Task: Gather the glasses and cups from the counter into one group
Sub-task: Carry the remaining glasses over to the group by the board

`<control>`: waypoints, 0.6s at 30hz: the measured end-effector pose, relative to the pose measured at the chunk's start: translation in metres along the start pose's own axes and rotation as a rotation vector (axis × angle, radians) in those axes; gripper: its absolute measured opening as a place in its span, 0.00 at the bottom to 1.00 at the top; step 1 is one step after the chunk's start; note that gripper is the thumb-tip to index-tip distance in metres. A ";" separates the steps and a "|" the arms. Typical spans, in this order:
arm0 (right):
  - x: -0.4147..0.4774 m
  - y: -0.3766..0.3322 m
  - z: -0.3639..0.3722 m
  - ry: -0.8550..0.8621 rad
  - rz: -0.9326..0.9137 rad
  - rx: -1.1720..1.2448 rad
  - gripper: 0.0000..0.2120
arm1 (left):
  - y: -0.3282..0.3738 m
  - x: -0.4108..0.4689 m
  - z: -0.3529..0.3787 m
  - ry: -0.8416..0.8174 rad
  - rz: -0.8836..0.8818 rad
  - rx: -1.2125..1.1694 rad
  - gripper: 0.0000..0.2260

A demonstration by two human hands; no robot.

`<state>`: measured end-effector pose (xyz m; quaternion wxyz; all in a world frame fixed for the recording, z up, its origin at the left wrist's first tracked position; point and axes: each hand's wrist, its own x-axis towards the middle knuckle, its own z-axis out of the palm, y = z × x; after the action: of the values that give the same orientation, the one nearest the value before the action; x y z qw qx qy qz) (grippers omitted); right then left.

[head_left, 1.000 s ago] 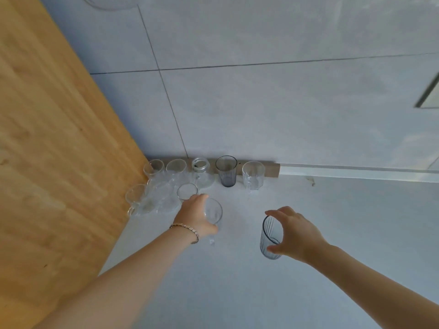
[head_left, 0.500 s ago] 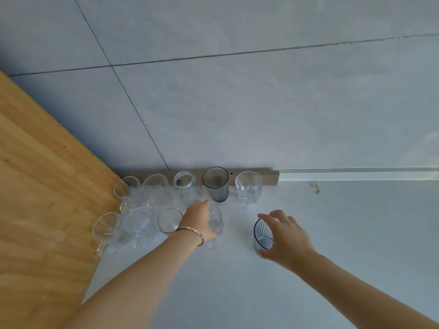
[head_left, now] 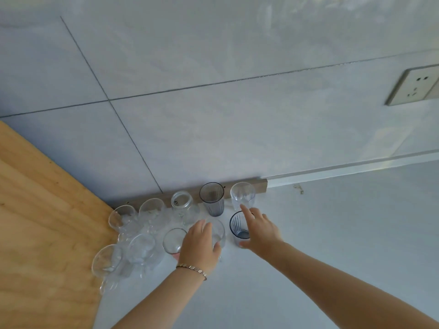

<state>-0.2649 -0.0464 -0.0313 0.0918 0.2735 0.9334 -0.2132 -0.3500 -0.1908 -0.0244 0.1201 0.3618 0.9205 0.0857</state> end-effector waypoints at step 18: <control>-0.347 0.202 -0.055 -0.036 0.819 0.229 0.19 | 0.253 -0.088 0.021 -0.461 0.703 0.142 0.02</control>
<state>0.1326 -0.0316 0.0471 0.1544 0.6262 0.7164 -0.2660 -0.1177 -0.0666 0.0314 0.2608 0.6708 0.6939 -0.0253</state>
